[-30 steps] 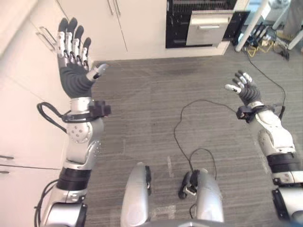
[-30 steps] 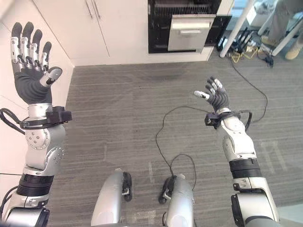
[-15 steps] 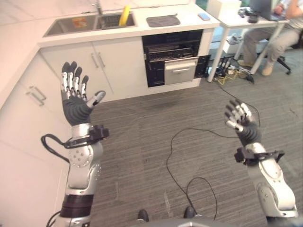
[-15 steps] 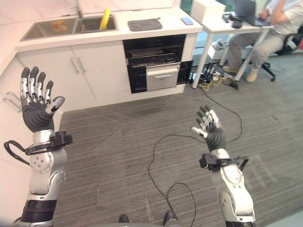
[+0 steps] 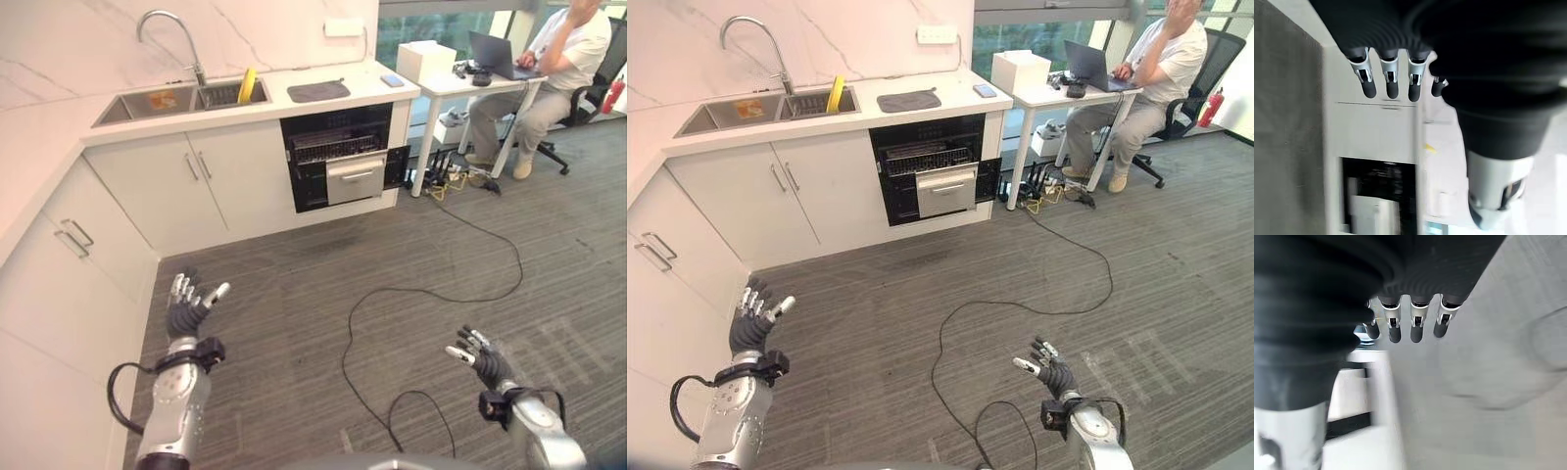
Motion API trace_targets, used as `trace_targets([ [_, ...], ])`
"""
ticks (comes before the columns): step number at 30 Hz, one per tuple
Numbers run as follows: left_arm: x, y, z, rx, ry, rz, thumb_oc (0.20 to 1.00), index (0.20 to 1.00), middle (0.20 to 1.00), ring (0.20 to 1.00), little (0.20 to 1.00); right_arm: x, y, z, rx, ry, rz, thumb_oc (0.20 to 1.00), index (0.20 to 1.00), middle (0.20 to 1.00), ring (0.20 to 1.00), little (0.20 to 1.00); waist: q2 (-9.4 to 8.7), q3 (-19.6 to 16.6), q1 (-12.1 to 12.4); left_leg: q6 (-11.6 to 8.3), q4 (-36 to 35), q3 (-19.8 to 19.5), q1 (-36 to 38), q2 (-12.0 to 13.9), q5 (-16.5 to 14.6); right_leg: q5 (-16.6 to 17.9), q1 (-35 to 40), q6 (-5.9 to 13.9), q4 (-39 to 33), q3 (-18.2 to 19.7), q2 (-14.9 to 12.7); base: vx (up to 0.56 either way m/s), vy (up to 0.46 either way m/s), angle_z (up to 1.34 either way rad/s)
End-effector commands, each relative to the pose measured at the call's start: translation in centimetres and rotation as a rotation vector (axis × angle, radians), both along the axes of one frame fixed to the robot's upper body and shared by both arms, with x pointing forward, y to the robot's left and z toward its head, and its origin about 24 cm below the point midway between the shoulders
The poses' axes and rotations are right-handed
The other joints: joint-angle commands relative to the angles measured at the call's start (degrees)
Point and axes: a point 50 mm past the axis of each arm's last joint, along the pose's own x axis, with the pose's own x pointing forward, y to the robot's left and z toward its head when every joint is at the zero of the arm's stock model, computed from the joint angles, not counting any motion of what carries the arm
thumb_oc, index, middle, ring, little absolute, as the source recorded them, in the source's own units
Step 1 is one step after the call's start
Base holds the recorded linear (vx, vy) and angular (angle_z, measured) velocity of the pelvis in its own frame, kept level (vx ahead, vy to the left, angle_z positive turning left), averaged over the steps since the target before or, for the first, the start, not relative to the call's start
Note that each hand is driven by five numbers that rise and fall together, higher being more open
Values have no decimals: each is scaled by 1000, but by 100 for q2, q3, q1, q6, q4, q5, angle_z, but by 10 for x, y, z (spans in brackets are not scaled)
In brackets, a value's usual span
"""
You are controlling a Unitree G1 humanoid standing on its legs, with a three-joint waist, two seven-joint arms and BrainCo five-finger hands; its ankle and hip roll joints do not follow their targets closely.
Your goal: Place the dishes in the dishwasher.
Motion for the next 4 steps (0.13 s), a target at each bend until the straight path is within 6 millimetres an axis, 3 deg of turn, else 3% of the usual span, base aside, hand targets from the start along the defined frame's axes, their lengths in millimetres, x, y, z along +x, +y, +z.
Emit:
trace_targets([
  [1, 11, 1, 3, -84, -36, -8, 1000, 1000, 1000, 1000, 1000, 10, 3, 5, 39, -59, 45, 1000, 1000, 1000, 1000, 1000, -23, 328, 68, -222, 24, 1, 138, 349, -281, -315, 379, 435, 69, -237, -564, 68, 5, 4],
  [3, -17, 0, -31, -214, 106, 73, 1000, 1000, 1000, 1000, 1000, -14, -1, -15, 63, 58, 22, 1000, 1000, 1000, 1000, 1000, -26, 324, 121, -202, 24, -17, 181, 340, -309, -339, 439, 438, 70, -267, -556, 58, 9, 6],
  [4, -16, 0, -31, -214, 106, 73, 1000, 1000, 1000, 1000, 1000, -14, 0, -15, 63, 58, 22, 1000, 1000, 1000, 1000, 1000, -27, 306, 121, -201, 24, -17, 154, 340, -300, -332, 412, 435, 70, -266, -556, 28, 6, 9],
])
